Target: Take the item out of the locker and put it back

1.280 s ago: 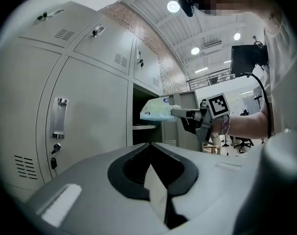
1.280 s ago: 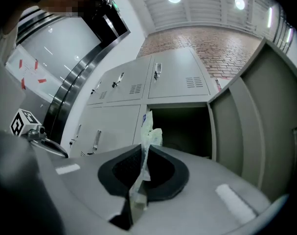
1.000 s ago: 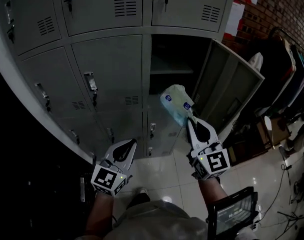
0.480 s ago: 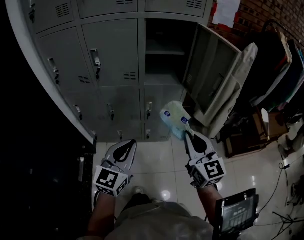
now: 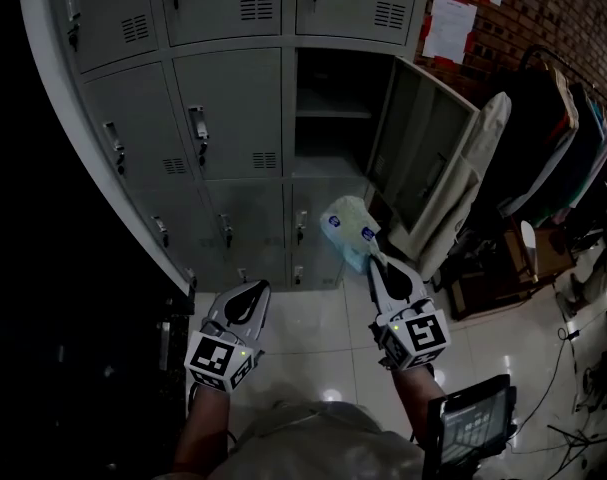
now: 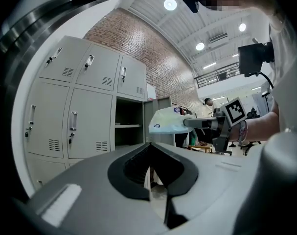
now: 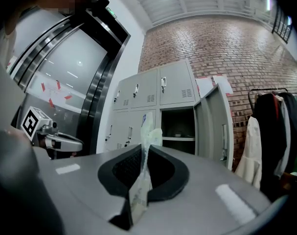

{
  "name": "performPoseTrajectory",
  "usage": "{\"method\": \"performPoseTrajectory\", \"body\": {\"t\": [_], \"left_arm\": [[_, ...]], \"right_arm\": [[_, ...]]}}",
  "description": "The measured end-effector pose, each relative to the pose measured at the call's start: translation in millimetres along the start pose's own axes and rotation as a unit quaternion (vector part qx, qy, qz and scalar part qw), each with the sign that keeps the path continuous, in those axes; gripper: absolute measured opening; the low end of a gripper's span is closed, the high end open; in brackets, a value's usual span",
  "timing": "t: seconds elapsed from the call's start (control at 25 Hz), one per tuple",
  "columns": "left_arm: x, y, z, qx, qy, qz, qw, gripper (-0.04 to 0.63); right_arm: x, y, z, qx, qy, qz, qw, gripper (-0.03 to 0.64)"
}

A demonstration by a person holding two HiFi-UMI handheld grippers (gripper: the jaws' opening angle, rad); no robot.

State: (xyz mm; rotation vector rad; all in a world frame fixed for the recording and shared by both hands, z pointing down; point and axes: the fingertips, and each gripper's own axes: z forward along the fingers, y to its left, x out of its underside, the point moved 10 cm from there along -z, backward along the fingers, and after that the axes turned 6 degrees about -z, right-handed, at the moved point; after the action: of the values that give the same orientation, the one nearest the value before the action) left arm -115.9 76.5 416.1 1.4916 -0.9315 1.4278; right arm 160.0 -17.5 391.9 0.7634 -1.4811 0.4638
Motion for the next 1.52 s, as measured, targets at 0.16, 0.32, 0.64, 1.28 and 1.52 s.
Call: {"method": "performPoseTrajectory", "body": {"t": [0.16, 0.32, 0.64, 1.28, 1.52], "left_arm": [[-4, 18, 4, 0.002, -0.007, 0.001, 1.0000, 0.003], [-10, 40, 10, 0.012, -0.013, 0.011, 0.9998, 0.004], [4, 80, 40, 0.024, 0.010, -0.002, 0.9997, 0.004], [-11, 155, 206, 0.021, -0.002, 0.010, 0.9997, 0.004], [-14, 177, 239, 0.044, 0.012, 0.028, 0.9986, 0.005]], "right_arm": [[1, 3, 16, 0.006, -0.001, -0.001, 1.000, 0.008], [-2, 2, 35, 0.024, -0.010, -0.006, 1.000, 0.008], [15, -15, 79, 0.054, 0.008, 0.006, 0.998, 0.008], [23, -142, 246, 0.064, -0.033, -0.015, 0.997, 0.008], [16, -168, 300, 0.084, -0.043, -0.033, 0.995, 0.008]]}}
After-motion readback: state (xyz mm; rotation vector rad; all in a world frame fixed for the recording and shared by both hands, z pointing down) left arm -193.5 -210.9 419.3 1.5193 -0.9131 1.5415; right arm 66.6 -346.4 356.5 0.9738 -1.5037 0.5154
